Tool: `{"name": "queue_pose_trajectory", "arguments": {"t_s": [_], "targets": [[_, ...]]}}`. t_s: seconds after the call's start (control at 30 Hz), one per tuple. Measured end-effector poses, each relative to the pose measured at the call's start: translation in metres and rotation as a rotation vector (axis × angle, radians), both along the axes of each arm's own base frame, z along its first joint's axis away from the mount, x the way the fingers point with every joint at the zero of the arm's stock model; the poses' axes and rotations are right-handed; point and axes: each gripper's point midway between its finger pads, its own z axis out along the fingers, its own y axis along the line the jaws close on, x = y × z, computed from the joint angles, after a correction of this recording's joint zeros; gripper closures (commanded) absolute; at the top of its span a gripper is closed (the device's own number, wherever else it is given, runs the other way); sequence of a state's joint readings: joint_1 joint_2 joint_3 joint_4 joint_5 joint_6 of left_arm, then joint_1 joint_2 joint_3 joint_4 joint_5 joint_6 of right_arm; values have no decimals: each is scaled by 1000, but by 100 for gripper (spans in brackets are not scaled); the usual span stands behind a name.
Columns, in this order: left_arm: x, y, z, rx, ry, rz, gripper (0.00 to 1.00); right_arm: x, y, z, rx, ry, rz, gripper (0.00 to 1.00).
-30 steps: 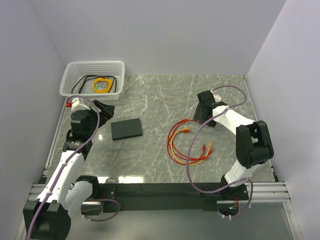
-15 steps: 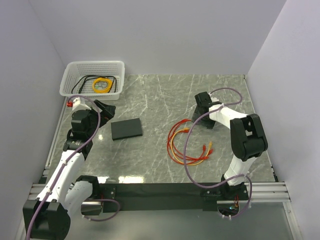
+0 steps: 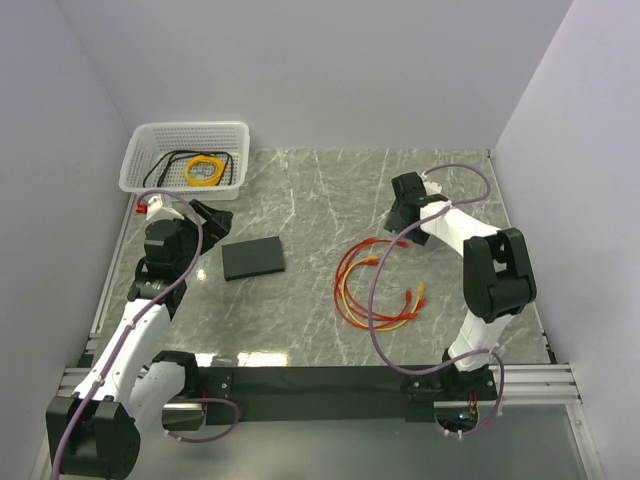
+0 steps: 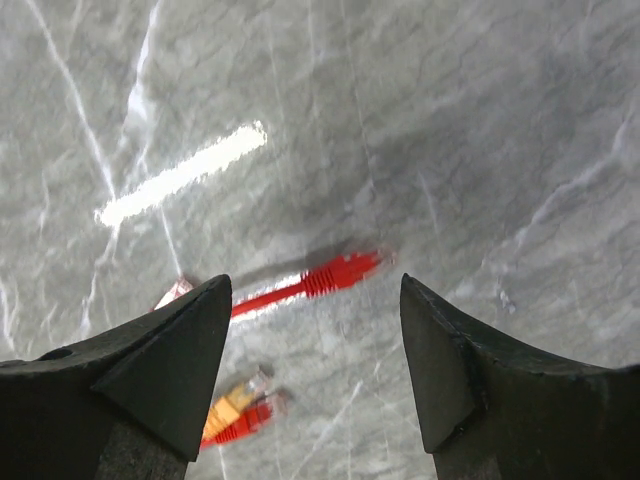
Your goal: Insert the plug into the switch port
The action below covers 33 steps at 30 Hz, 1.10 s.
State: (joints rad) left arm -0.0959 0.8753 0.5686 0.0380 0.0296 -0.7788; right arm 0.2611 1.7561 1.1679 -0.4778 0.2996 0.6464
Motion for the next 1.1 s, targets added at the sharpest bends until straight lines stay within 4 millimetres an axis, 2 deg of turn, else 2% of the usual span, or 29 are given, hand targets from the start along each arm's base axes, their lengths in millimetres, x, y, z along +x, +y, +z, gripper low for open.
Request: {"name": "queue_pose_trajectory", "arguments": {"t_s": [0.1,0.33,0.5,0.57,0.67,0.7,0.77,0.87,0.93,1.1], "targets": [[0,-1,0,0,-2,-3,1,4,-3,-4,-20,15,-13,26],[-1,-2,-1,0,2,-6,1,-3,-5,-16,-37,69,-14,27],[-1,-3,-1,0,2,-10,1,-5,-4,-18,-31,81,-11,29],[-1,-4,-2,0,2,-12,1,-6,-4,-18,-32,85,-11,35],[-1,-5,-3,1,4,-14,1,-7,-5,-21,-34,92,-10,38],[-2,-5,-3,1,5,-15,1,-7,-5,-22,-35,95,-10,43],[-2,-5,-3,1,5,-16,1,-8,-5,-23,-38,103,-7,45],[-1,-5,-4,1,8,-16,1,-10,-5,-25,-38,114,-3,44],[-1,-5,-5,1,10,-16,1,-11,-4,-26,-36,118,-2,37],[-1,-5,-5,1,11,-16,1,-12,-3,-28,-28,127,6,35]]}}
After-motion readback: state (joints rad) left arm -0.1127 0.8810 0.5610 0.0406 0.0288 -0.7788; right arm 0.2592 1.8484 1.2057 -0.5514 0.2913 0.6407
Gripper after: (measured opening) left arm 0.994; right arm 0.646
